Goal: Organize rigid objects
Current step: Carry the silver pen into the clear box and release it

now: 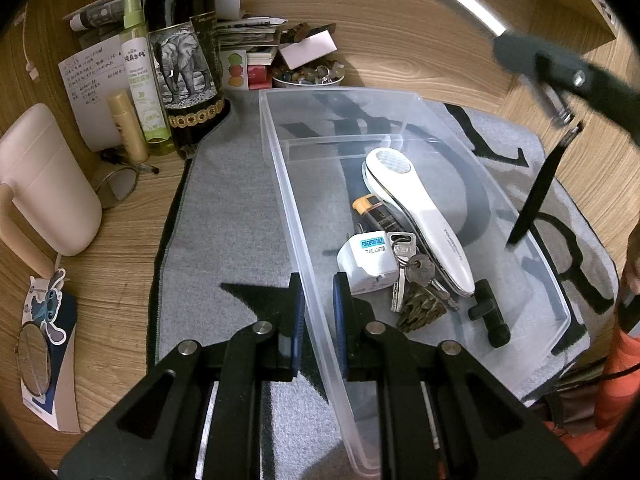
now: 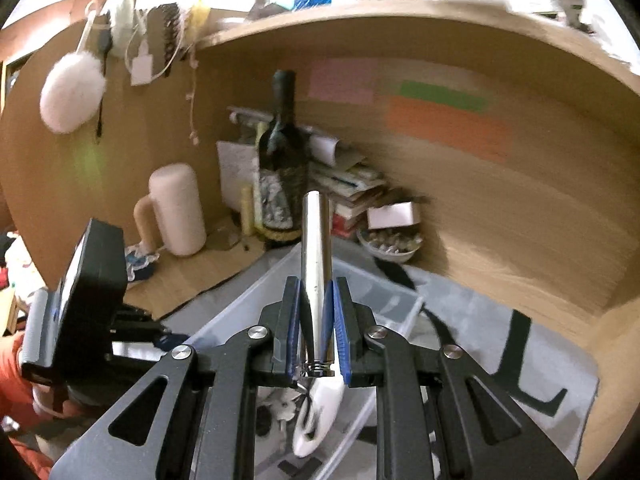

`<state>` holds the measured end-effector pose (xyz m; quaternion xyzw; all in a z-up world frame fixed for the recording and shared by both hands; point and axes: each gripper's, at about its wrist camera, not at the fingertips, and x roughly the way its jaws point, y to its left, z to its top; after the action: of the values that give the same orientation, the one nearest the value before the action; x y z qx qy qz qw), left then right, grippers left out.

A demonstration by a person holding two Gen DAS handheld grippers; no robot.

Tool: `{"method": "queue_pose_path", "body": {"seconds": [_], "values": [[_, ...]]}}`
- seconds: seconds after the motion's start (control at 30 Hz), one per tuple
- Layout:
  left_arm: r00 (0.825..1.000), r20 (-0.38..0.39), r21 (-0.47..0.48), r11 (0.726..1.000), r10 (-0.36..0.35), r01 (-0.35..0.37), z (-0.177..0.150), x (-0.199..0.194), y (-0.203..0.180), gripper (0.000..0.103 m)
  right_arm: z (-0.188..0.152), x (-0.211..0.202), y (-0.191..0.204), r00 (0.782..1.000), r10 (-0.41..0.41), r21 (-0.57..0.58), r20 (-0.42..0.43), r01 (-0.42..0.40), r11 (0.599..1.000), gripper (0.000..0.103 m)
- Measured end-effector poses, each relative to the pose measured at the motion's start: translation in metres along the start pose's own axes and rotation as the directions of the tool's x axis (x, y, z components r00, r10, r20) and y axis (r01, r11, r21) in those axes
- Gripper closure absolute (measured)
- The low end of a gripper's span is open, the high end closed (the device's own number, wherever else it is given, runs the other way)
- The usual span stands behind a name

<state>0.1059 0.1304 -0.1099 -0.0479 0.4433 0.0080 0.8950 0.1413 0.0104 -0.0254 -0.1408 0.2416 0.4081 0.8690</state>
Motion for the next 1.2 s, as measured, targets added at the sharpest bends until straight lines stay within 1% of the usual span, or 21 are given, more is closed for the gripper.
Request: {"method": "queue_pose_path", "body": {"seconds": [0.13, 0.3, 0.43, 0.5, 0.6, 0.7, 0.9, 0.93, 1.0, 1.07, 1.13, 1.2], "values": [[1.000, 0.000, 0.000, 1.000, 0.000, 0.000, 0.000, 0.000, 0.000, 0.090, -0.011, 0.024, 0.003, 0.997, 0.014, -0.004, -0.082, -0.015, 1.000, 0.089], [1.000, 0.002, -0.005, 1.000, -0.002, 0.002, 0.001, 0.000, -0.002, 0.090, -0.029, 0.052, 0.000, 0.982, 0.018, -0.004, -0.187, -0.020, 1.000, 0.089], [1.000, 0.001, -0.008, 1.000, -0.005, 0.005, 0.001, 0.001, -0.002, 0.090, -0.039, 0.064, -0.005, 0.970, 0.017, 0.005, -0.244, -0.016, 1.000, 0.089], [1.000, 0.000, -0.009, 1.000, -0.007, 0.007, 0.002, 0.001, -0.003, 0.090, -0.040, 0.068, -0.006, 0.964, 0.011, 0.001, -0.266, -0.011, 1.000, 0.089], [1.000, 0.001, -0.009, 1.000, -0.007, 0.007, 0.002, 0.001, -0.002, 0.090, -0.042, 0.071, -0.005, 0.954, 0.034, 0.011, -0.296, -0.032, 0.999, 0.089], [1.000, 0.001, -0.013, 1.000, -0.013, 0.013, 0.002, 0.001, 0.000, 0.090, -0.043, 0.076, -0.003, 0.947, 0.032, -0.001, -0.320, -0.035, 0.999, 0.088], [1.000, 0.001, -0.011, 1.000, -0.016, 0.016, 0.002, 0.002, 0.001, 0.090, -0.043, 0.075, -0.004, 0.946, 0.018, -0.003, -0.324, -0.020, 1.000, 0.088], [1.000, 0.002, -0.011, 1.000, -0.016, 0.016, 0.002, 0.002, 0.001, 0.090, -0.043, 0.075, -0.004, 0.945, 0.017, -0.003, -0.327, -0.019, 1.000, 0.087], [1.000, 0.002, -0.012, 1.000, -0.016, 0.016, 0.002, 0.002, 0.001, 0.090, -0.042, 0.072, -0.005, 0.947, 0.016, 0.000, -0.321, -0.017, 1.000, 0.081], [1.000, 0.002, -0.011, 1.000, -0.015, 0.015, 0.002, 0.002, 0.001, 0.090, -0.041, 0.067, -0.005, 0.955, 0.004, -0.003, -0.298, -0.005, 1.000, 0.063], [1.000, 0.001, -0.011, 1.000, -0.015, 0.015, 0.002, 0.002, 0.000, 0.090, -0.038, 0.061, -0.005, 0.963, -0.008, -0.007, -0.269, 0.006, 1.000, 0.055], [1.000, 0.001, -0.011, 1.000, -0.015, 0.015, 0.002, 0.002, 0.001, 0.090, -0.034, 0.052, -0.005, 0.970, -0.016, -0.011, -0.242, 0.014, 1.000, 0.050]]}}
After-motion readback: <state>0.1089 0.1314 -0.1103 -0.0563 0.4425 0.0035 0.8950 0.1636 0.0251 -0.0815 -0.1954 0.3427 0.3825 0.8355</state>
